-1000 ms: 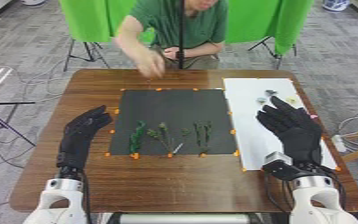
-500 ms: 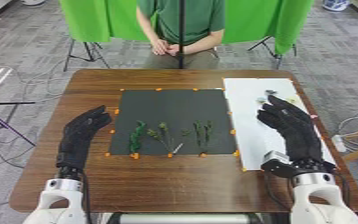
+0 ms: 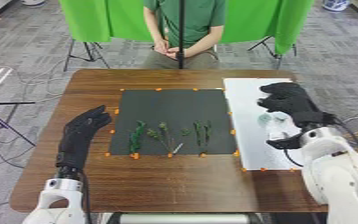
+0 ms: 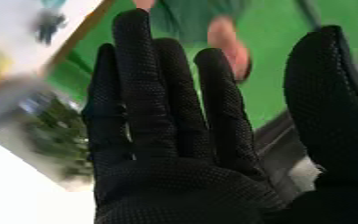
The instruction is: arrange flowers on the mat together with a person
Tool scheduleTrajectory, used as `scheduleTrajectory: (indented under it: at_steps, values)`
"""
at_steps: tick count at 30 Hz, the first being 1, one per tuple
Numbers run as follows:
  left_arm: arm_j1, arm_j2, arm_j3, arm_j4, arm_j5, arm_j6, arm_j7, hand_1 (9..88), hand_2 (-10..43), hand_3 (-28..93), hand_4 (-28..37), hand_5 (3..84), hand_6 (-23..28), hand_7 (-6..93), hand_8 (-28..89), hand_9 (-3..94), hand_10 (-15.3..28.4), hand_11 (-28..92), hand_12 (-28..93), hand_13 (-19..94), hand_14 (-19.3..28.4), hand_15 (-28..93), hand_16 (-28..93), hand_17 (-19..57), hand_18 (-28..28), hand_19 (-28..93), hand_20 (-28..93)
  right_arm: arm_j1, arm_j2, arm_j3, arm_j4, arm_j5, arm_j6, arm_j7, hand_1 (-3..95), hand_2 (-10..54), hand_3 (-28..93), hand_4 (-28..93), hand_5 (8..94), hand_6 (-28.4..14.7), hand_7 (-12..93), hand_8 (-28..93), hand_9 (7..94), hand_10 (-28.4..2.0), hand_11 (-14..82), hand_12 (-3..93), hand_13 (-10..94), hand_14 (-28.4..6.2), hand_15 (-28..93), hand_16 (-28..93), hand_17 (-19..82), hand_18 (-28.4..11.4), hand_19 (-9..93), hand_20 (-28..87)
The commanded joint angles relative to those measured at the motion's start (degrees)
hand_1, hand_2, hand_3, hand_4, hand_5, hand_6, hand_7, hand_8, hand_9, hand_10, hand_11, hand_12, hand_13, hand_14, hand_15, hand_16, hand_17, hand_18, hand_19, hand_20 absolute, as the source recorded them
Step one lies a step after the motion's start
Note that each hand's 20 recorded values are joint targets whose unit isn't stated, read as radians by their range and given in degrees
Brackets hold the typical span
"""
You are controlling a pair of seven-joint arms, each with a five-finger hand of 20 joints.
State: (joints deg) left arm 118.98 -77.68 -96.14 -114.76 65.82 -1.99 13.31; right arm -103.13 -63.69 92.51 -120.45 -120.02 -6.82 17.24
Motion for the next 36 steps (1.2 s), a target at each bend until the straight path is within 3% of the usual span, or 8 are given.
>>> scheduleTrajectory:
  at_steps: [1,13,26,32,36]
  values:
    - [1.1,0.16,-0.13,-0.43,-0.46,0.38,-0.42,28.2,-8.0,65,-17.8,47.3,4.5,16.4,-6,46.1,13.1,20,15,36,18.4,24,3,0.7,16.3,15,18,6.7,6.0,-5.7,4.8,-24.0,-10.1,5.4,34.4,-9.5,75,-28,47.6,-0.7,13,-7,58.0,-15.4,13.9,21.4,63,-12.7,30,27,25,-18.8,57,46]
    - [1.4,0.14,-0.27,-0.57,-0.74,0.56,-0.45,28.2,-8.0,66,-17.7,47.2,4.5,16.4,-6,46.0,13.0,20,15,36,18.4,24,3,0.7,16.3,15,18,9.9,6.5,-9.7,11.4,-26.1,-15.0,6.0,33.4,-9.5,74,-27,47.5,-0.7,12,-7,58.4,-15.5,12.3,20.8,63,-13.1,30,27,25,-19.6,58,46]
    - [1.3,-0.13,-0.09,-0.41,-0.77,0.09,-0.52,28.5,-7.9,65,-17.8,47.2,4.5,16.4,-6,46.0,13.0,20,15,36,18.4,24,3,0.7,16.3,15,18,11.1,5.4,-13.6,16.9,-29.5,-13.5,4.4,36.3,-9.5,74,-27,49.7,0.5,14,-7,62.7,-14.7,14.3,20.8,67,-12.1,32,27,27,-20.1,61,46]
    - [1.7,-0.14,-0.39,-0.44,-1.02,0.8,-0.29,28.4,-7.8,65,-17.6,47.2,4.5,16.5,-6,46.0,13.0,20,15,36,18.4,24,3,0.7,16.3,15,18,9.3,5.7,-17.1,19.5,-33.8,-3.2,4.3,42.4,-9.5,74,-28,56.6,2.4,17,-9,69.4,-12.4,18.3,21.3,73,-9.4,40,30,30,-20.1,67,50]
    - [1.6,-0.09,-0.23,-0.23,-2.06,0.81,-0.52,28.2,-7.6,65,-18.3,47.3,4.5,16.5,-6,46.0,13.0,20,15,36,18.4,24,3,0.7,16.3,15,18,8.3,5.7,-18.7,21.5,-33.7,2.6,3.5,46.0,-9.5,73,-28,62.2,3.4,19,-9,73.4,-10.7,20.5,24.7,76,-8.0,48,31,31,-20.6,70,53]
